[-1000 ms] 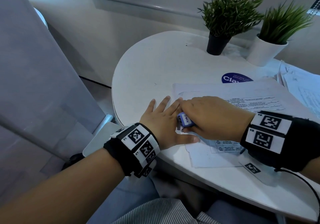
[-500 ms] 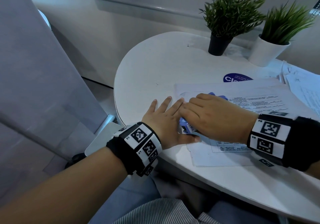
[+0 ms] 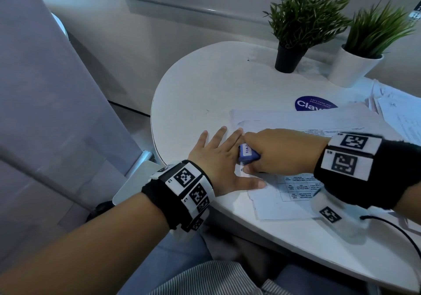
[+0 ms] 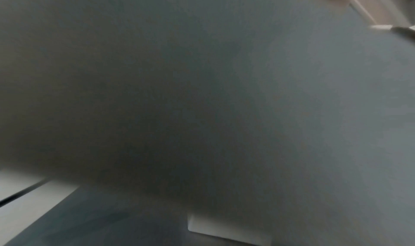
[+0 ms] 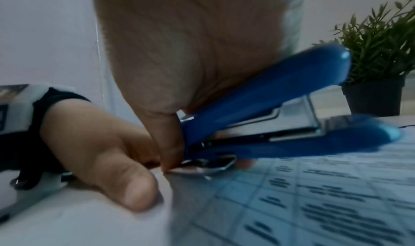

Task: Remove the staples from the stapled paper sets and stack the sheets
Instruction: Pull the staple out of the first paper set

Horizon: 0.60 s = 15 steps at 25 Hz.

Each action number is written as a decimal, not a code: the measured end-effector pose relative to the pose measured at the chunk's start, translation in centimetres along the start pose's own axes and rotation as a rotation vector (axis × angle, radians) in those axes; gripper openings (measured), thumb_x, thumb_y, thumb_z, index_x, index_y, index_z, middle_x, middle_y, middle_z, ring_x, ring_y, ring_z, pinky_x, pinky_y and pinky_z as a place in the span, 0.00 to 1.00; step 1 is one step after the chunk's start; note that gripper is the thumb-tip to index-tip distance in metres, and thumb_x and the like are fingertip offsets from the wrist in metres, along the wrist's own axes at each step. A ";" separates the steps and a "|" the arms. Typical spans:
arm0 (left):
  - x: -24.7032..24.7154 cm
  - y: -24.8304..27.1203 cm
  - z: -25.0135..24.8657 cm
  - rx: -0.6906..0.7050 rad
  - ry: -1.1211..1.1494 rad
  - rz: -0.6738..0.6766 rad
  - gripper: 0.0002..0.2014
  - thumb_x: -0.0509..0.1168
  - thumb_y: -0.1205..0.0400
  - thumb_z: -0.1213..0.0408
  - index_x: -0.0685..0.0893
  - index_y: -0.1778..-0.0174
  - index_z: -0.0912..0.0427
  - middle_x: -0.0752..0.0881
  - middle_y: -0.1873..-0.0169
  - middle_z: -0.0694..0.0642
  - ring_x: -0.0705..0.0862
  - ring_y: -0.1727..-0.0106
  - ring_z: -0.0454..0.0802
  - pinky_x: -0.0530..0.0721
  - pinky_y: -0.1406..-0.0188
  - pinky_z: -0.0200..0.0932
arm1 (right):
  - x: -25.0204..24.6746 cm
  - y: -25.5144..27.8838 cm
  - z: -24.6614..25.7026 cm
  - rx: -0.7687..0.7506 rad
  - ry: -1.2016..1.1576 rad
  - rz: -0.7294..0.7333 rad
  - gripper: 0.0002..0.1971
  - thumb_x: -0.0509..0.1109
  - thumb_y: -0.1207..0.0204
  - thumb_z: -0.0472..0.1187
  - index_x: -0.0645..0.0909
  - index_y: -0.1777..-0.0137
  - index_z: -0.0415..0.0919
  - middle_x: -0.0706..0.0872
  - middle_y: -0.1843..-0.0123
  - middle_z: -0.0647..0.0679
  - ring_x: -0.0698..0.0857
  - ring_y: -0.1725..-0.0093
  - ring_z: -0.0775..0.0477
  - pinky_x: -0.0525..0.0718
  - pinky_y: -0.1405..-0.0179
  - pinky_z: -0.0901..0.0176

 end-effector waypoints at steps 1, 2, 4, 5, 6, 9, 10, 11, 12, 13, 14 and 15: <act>-0.1 0.0 0.0 0.000 -0.006 0.002 0.52 0.40 0.33 0.18 0.34 0.16 0.41 0.35 0.16 0.43 0.34 0.15 0.52 0.39 0.18 0.64 | -0.3 -0.2 0.3 0.000 -0.010 0.039 0.08 0.69 0.23 0.48 0.78 0.50 0.45 0.85 0.58 0.50 0.82 0.62 0.52 0.82 0.58 0.53; -0.1 0.0 -0.1 0.001 -0.010 0.008 0.52 0.40 0.32 0.18 0.34 0.17 0.41 0.35 0.16 0.43 0.33 0.15 0.51 0.39 0.18 0.64 | -0.5 -0.4 0.5 0.008 -0.017 0.080 0.08 0.69 0.23 0.46 0.79 0.54 0.42 0.84 0.63 0.50 0.80 0.66 0.53 0.79 0.63 0.57; -0.2 0.1 -0.1 -0.003 -0.014 0.023 0.52 0.40 0.32 0.18 0.33 0.17 0.41 0.34 0.16 0.43 0.33 0.15 0.51 0.38 0.18 0.64 | -1.0 -0.7 1.0 0.039 0.002 0.148 0.08 0.69 0.22 0.46 0.78 0.59 0.42 0.79 0.68 0.52 0.74 0.71 0.56 0.71 0.70 0.62; -0.3 0.1 -0.1 -0.005 -0.015 0.028 0.52 0.40 0.32 0.18 0.33 0.16 0.42 0.34 0.16 0.43 0.32 0.15 0.51 0.38 0.18 0.64 | -1.1 -0.9 1.2 0.065 0.011 0.170 0.09 0.69 0.21 0.46 0.76 0.60 0.44 0.78 0.68 0.53 0.73 0.71 0.57 0.68 0.71 0.63; -0.3 0.0 -0.1 -0.007 -0.013 0.032 0.52 0.40 0.32 0.18 0.33 0.16 0.42 0.34 0.16 0.43 0.32 0.15 0.51 0.38 0.18 0.64 | -1.2 -1.0 1.2 0.094 0.014 0.187 0.10 0.70 0.22 0.47 0.75 0.62 0.45 0.77 0.67 0.54 0.73 0.70 0.57 0.68 0.71 0.63; -0.3 -0.1 -0.1 -0.013 -0.016 0.042 0.54 0.39 0.33 0.18 0.33 0.16 0.45 0.34 0.16 0.43 0.32 0.16 0.51 0.38 0.18 0.64 | -1.4 -1.3 1.3 0.185 0.023 0.223 0.15 0.71 0.22 0.49 0.73 0.66 0.45 0.76 0.68 0.52 0.73 0.70 0.55 0.67 0.71 0.61; -0.3 -0.1 -0.1 -0.016 -0.016 0.042 0.54 0.39 0.33 0.18 0.34 0.16 0.45 0.34 0.16 0.43 0.32 0.16 0.50 0.38 0.18 0.64 | -1.5 -1.3 1.4 0.201 0.020 0.236 0.16 0.70 0.22 0.49 0.73 0.68 0.45 0.76 0.68 0.52 0.72 0.71 0.55 0.66 0.71 0.61; -0.3 -0.1 -0.1 -0.019 -0.015 0.041 0.55 0.38 0.33 0.17 0.34 0.16 0.46 0.34 0.16 0.42 0.32 0.16 0.50 0.38 0.18 0.64 | -1.6 -1.2 1.5 0.211 0.012 0.248 0.17 0.70 0.21 0.48 0.72 0.69 0.45 0.75 0.69 0.52 0.72 0.71 0.55 0.65 0.71 0.61; -0.3 -0.1 -0.1 -0.023 -0.014 0.040 0.56 0.37 0.34 0.17 0.34 0.16 0.47 0.34 0.16 0.42 0.32 0.16 0.50 0.38 0.18 0.64 | -1.8 -1.1 1.6 0.217 0.000 0.256 0.18 0.70 0.20 0.47 0.71 0.71 0.45 0.74 0.69 0.52 0.71 0.71 0.55 0.65 0.72 0.62; -0.2 -0.1 -0.1 -0.026 -0.016 0.039 0.56 0.35 0.36 0.17 0.35 0.15 0.47 0.35 0.16 0.42 0.32 0.15 0.50 0.38 0.18 0.64 | -1.9 -1.1 1.8 0.221 -0.007 0.263 0.19 0.69 0.20 0.46 0.70 0.71 0.45 0.74 0.70 0.52 0.71 0.72 0.56 0.65 0.72 0.63; -0.2 -0.1 -0.1 -0.028 -0.019 0.039 0.57 0.34 0.37 0.17 0.36 0.15 0.47 0.35 0.16 0.42 0.32 0.15 0.50 0.39 0.18 0.64 | -2.0 -1.0 2.0 0.222 -0.008 0.276 0.19 0.68 0.19 0.45 0.71 0.72 0.45 0.74 0.71 0.52 0.71 0.72 0.56 0.66 0.73 0.64; -0.2 -0.1 -0.1 -0.027 -0.020 0.039 0.57 0.34 0.37 0.17 0.36 0.15 0.47 0.35 0.16 0.42 0.32 0.15 0.50 0.39 0.18 0.64 | -2.1 -0.9 2.1 0.221 -0.006 0.294 0.20 0.68 0.19 0.45 0.71 0.72 0.43 0.74 0.72 0.51 0.71 0.73 0.56 0.69 0.75 0.67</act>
Point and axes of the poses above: each hand's wrist, its own y-axis away from the middle knuckle, its own x-axis out of the palm, z = x × y, the point moved 3 cm from there along -y, towards the middle knuckle
